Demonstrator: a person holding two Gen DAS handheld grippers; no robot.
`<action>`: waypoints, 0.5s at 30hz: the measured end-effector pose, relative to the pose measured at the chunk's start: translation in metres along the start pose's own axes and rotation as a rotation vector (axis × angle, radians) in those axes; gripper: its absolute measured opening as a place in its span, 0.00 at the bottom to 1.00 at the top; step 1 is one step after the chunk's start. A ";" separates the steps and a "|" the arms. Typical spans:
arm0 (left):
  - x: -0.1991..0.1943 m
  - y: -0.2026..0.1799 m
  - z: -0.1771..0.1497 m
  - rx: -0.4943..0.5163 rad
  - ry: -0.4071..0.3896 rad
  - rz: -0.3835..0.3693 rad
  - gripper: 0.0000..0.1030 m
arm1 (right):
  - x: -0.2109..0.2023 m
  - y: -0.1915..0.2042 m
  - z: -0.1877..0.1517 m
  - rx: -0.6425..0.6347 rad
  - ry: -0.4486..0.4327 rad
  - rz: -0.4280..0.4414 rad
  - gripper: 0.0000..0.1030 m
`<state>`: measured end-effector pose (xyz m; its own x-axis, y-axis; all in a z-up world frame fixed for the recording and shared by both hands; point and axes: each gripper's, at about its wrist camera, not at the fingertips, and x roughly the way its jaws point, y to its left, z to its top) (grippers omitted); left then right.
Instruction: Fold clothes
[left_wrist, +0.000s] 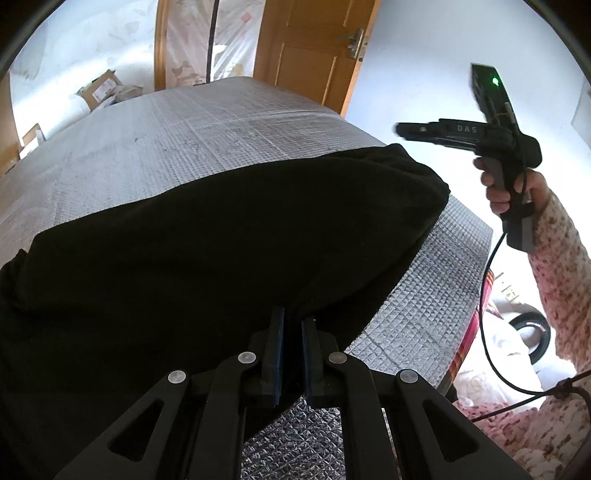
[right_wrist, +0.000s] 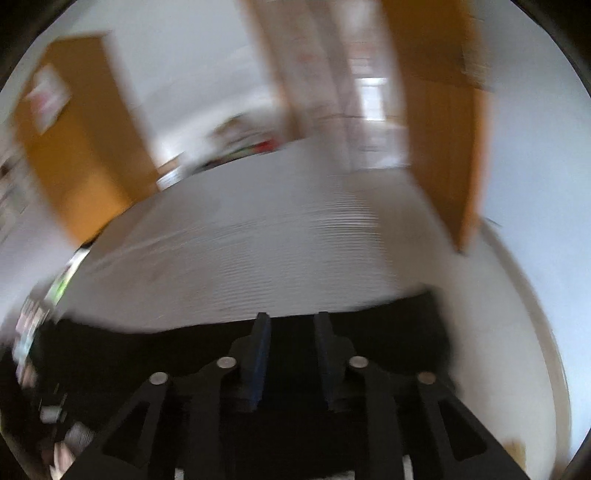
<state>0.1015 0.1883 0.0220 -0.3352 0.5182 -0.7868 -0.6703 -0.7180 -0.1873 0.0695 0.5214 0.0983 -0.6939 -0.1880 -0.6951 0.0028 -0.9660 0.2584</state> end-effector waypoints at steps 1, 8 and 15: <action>0.000 0.000 0.000 0.000 0.000 -0.003 0.09 | 0.007 0.005 0.001 -0.029 0.028 0.006 0.29; -0.001 0.002 -0.001 -0.004 -0.001 -0.016 0.09 | 0.040 0.025 0.004 -0.156 0.161 0.039 0.31; -0.005 0.003 0.003 -0.002 0.017 -0.056 0.09 | 0.055 0.031 -0.003 -0.202 0.206 0.012 0.31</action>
<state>0.0992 0.1852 0.0277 -0.2862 0.5494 -0.7850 -0.6860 -0.6895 -0.2324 0.0339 0.4802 0.0664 -0.5318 -0.2116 -0.8200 0.1675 -0.9754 0.1431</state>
